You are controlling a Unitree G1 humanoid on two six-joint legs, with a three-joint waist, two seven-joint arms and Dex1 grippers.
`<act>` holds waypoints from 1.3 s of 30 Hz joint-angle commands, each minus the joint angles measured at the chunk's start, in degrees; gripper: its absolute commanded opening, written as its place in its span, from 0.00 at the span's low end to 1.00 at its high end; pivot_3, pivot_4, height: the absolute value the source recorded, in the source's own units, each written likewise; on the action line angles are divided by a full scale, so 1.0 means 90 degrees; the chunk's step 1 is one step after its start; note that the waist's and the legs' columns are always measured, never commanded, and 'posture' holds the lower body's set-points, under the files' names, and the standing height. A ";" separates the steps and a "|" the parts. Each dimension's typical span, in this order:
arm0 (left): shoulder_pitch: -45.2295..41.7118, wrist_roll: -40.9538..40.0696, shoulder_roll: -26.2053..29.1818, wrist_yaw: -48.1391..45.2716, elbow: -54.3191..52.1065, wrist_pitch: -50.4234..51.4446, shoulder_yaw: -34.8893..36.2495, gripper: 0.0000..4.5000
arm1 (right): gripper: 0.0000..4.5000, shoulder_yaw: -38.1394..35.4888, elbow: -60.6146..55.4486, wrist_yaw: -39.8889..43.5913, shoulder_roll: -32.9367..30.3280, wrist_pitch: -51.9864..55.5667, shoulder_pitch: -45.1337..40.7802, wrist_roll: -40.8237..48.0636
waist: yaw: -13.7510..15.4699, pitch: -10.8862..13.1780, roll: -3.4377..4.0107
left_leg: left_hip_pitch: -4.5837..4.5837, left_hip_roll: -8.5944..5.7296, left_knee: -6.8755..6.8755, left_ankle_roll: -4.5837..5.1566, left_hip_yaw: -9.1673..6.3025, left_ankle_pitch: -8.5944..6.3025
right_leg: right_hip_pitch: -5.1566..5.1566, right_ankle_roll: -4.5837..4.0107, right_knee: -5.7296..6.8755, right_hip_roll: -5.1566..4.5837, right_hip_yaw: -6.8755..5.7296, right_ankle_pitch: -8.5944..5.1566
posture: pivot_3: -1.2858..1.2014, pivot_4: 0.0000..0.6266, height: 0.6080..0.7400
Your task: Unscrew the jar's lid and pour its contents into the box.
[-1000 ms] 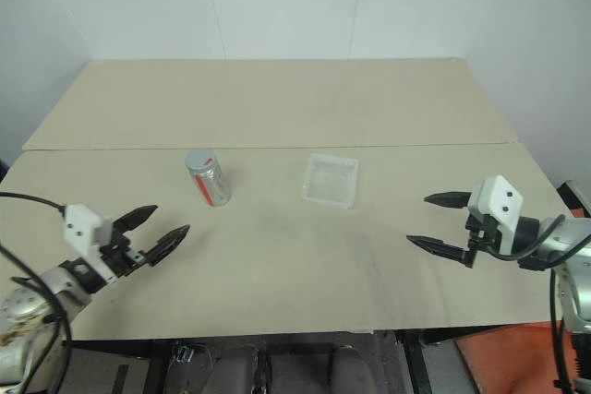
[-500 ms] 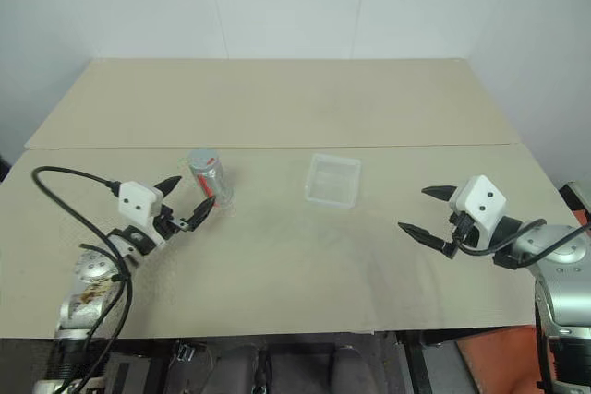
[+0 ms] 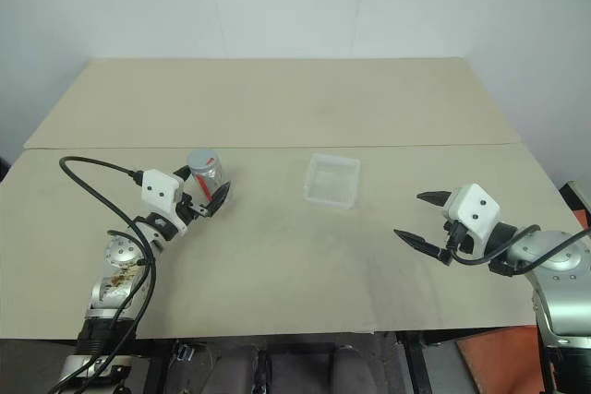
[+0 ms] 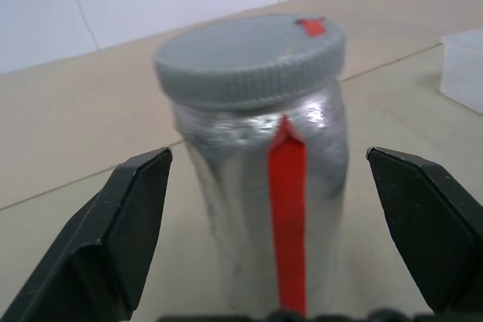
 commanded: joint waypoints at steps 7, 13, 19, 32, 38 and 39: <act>-0.0147 0.0055 -0.0245 0.0519 0.0129 -0.0109 0.0085 1.00 | 1.00 0.0134 -0.0032 0.0160 -0.0092 -0.0079 -0.0571 0.0064 | 0.0010 0.0000 -0.0001 | -0.0001 -0.0001 0.0002 0.0000 -0.0003 0.0000 | 0.0002 0.0001 -0.0001 -0.0001 -0.0001 0.0000 | 0.52 0.24 1.00; -0.0092 0.0089 -0.0200 0.0600 0.0154 -0.0017 0.0057 1.00 | 1.00 0.0238 0.0088 0.0437 -0.0157 0.0058 -0.0985 0.0174 | 0.0010 0.0000 -0.0001 | -0.0003 -0.0001 0.0001 0.0000 -0.0004 0.0000 | -0.0001 0.0001 -0.0002 0.0000 -0.0002 0.0001 | 0.52 0.24 1.00; -0.0002 -0.0170 -0.0385 0.0710 0.0139 -0.0216 0.0258 0.95 | 1.00 0.0322 0.0004 0.0414 -0.0061 0.0071 -0.0971 0.0133 | 0.0016 0.0000 -0.0001 | -0.0003 -0.0001 0.0003 0.0000 -0.0004 0.0000 | 0.0001 0.0002 -0.0001 -0.0002 -0.0003 0.0001 | 0.52 0.24 1.00; -0.0100 -0.0315 -0.0569 0.0444 0.0258 -0.0342 0.0222 0.42 | 1.00 0.0274 0.0136 0.0421 -0.0142 -0.0005 -0.1040 0.0036 | 0.0015 0.0000 -0.0001 | -0.0003 -0.0001 0.0002 0.0000 -0.0004 0.0000 | 0.0000 0.0002 -0.0001 -0.0001 -0.0003 0.0001 | 0.52 0.24 1.00; -0.0005 -0.0379 -0.0567 0.0432 0.0103 -0.0297 0.0244 0.42 | 1.00 0.0248 -0.0014 0.0344 -0.0121 -0.0010 -0.0889 0.0037 | 0.0013 0.0000 -0.0001 | -0.0002 -0.0001 0.0003 0.0000 -0.0004 0.0000 | 0.0001 0.0002 0.0000 -0.0001 -0.0002 0.0001 | 0.52 0.24 1.00; 0.0038 -0.0380 -0.0536 0.0370 0.0007 -0.0369 0.0230 0.42 | 1.00 0.0241 -0.0036 0.0340 -0.0130 -0.0016 -0.0883 0.0046 | 0.0013 0.0000 -0.0001 | -0.0002 -0.0001 0.0002 0.0000 -0.0004 0.0000 | 0.0001 0.0002 0.0000 -0.0001 -0.0003 0.0001 | 0.52 0.24 1.00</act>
